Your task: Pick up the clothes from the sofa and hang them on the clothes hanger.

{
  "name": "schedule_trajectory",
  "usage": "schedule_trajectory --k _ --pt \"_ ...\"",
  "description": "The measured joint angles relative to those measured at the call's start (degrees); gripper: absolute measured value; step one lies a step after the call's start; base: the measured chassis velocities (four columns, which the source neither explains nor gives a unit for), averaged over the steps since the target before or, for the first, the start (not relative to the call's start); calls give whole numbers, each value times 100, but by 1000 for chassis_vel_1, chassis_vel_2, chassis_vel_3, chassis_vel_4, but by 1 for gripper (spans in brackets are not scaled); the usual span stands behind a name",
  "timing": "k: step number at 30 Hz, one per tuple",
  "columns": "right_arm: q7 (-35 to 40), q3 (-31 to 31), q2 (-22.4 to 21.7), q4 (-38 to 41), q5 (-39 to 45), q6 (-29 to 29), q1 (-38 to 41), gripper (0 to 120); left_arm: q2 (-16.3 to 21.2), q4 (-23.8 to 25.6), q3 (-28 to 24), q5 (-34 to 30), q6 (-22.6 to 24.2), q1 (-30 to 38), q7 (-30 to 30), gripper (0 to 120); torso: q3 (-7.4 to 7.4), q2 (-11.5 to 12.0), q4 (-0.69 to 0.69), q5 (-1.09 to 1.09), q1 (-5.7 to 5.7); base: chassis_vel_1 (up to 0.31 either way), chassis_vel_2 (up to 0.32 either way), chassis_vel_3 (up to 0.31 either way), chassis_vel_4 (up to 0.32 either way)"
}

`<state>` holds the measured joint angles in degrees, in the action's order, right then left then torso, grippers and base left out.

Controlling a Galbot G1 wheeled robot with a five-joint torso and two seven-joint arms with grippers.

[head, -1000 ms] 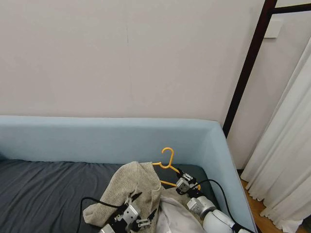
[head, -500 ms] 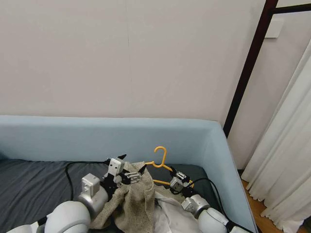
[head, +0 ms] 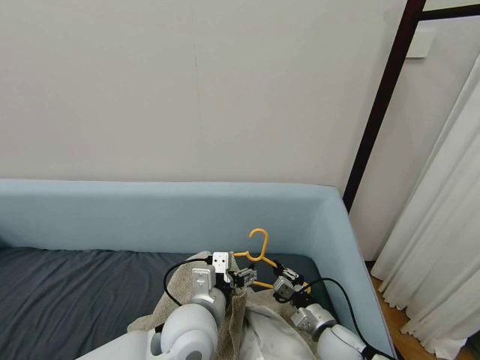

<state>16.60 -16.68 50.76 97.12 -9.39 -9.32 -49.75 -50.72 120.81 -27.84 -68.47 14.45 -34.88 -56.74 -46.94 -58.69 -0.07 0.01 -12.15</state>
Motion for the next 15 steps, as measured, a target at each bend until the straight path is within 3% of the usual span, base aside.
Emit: schedule_trajectory --k 9,15 --pt "-13 -71 42 -8 40 -2 35 5 -320 -330 -103 141 1 65 -116 95 0 0 -1 -1 0 0 0 0 0" --pt "-15 -59 -1 29 71 6 29 5 -683 -534 -268 113 88 216 -746 92 0 0 -3 -1 0 0 0 0 0"
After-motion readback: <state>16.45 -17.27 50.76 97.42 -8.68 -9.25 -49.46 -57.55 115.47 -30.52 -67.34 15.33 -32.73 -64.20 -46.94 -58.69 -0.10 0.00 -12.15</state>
